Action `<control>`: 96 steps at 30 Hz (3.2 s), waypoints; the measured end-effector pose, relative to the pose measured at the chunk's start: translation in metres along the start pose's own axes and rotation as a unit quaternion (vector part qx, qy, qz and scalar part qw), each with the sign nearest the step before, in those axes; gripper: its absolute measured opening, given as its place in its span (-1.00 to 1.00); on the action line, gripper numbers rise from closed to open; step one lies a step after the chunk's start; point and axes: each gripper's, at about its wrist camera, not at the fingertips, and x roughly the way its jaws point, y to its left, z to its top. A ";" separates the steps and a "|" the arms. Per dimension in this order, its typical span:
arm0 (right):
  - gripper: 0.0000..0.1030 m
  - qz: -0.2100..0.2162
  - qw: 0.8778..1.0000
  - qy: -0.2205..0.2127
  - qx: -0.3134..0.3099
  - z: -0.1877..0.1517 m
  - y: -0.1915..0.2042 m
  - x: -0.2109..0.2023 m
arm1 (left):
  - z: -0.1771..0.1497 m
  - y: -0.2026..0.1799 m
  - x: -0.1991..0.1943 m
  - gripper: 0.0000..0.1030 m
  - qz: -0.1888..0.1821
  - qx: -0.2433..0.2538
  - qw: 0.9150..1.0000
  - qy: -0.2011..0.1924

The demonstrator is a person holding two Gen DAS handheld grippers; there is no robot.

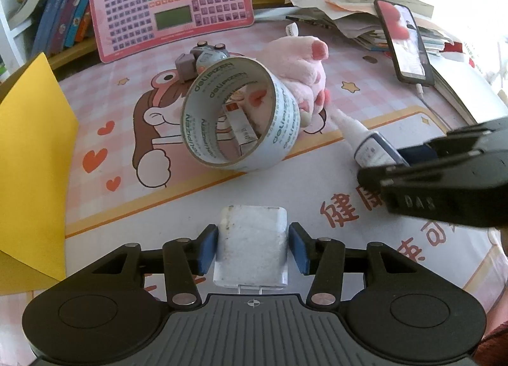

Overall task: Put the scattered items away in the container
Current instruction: 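Lift the charger with the left tool while the right tool lifts the spray bottle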

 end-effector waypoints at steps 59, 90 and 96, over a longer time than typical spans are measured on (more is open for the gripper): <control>-0.41 -0.005 0.997 -0.068 0.029 -0.125 0.213 -0.156 | -0.166 0.117 -0.195 -0.19 -0.030 -0.017 0.994 -0.101; -0.41 0.049 0.995 -0.069 -0.047 -0.112 0.308 -0.149 | -0.205 0.197 -0.227 -0.19 0.021 -0.074 0.991 -0.114; -0.41 0.061 0.994 -0.072 -0.063 -0.105 0.324 -0.146 | -0.207 0.213 -0.231 -0.19 0.032 -0.087 0.989 -0.118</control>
